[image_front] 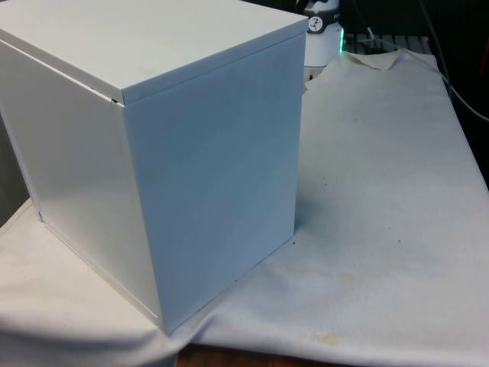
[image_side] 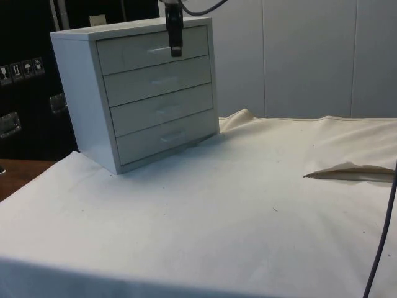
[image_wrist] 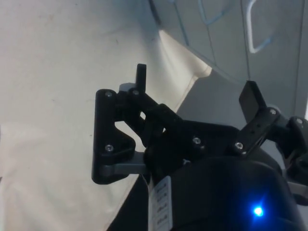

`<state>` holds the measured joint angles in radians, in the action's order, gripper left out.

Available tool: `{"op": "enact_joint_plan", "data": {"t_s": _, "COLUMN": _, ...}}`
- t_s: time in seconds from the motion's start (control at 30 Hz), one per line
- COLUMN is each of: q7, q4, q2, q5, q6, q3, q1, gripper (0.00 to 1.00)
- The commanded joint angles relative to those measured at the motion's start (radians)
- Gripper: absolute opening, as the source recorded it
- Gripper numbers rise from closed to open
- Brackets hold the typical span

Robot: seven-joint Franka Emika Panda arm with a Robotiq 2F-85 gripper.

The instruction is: Open the drawer, then close it.

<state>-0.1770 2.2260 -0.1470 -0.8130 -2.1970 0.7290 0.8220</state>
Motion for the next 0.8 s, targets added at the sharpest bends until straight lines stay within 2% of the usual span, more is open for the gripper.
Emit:
{"op": "enact_joint_plan", "data": {"t_s": 0.0, "q7": -0.011, "q4": -0.001, "q2": 0.006, "q5": -0.024, "q6": -0.001, "q3": -0.003, "q1": -0.001, "gripper": 1.00}}
{"op": "enact_joint_plan", "data": {"t_s": 0.27, "q7": -0.029, "q4": 0.000, "q2": 0.019, "q5": -0.087, "q6": 0.004, "q3": -0.010, "q1": 0.002, "gripper": 1.00}}
{"op": "enact_joint_plan", "data": {"t_s": 0.3, "q7": -0.019, "q4": 0.001, "q2": 0.018, "q5": -0.072, "q6": 0.002, "q3": -0.006, "q1": 0.003, "gripper": 1.00}}
{"op": "enact_joint_plan", "data": {"t_s": 0.47, "q7": -0.047, "q4": 0.003, "q2": 0.028, "q5": -0.131, "q6": 0.005, "q3": -0.015, "q1": 0.003, "gripper": 1.00}}
{"op": "enact_joint_plan", "data": {"t_s": 0.57, "q7": -0.057, "q4": 0.005, "q2": 0.033, "q5": -0.151, "q6": 0.005, "q3": -0.017, "q1": 0.003, "gripper": 1.00}}
{"op": "enact_joint_plan", "data": {"t_s": 0.6, "q7": -0.048, "q4": 0.004, "q2": 0.033, "q5": -0.137, "q6": 0.005, "q3": -0.015, "q1": 0.004, "gripper": 1.00}}
{"op": "enact_joint_plan", "data": {"t_s": 0.7, "q7": -0.066, "q4": 0.006, "q2": 0.040, "q5": -0.177, "q6": 0.006, "q3": -0.019, "q1": 0.004, "gripper": 1.00}}
{"op": "enact_joint_plan", "data": {"t_s": 0.77, "q7": -0.068, "q4": 0.006, "q2": 0.042, "q5": -0.183, "q6": 0.008, "q3": -0.020, "q1": 0.004, "gripper": 1.00}}
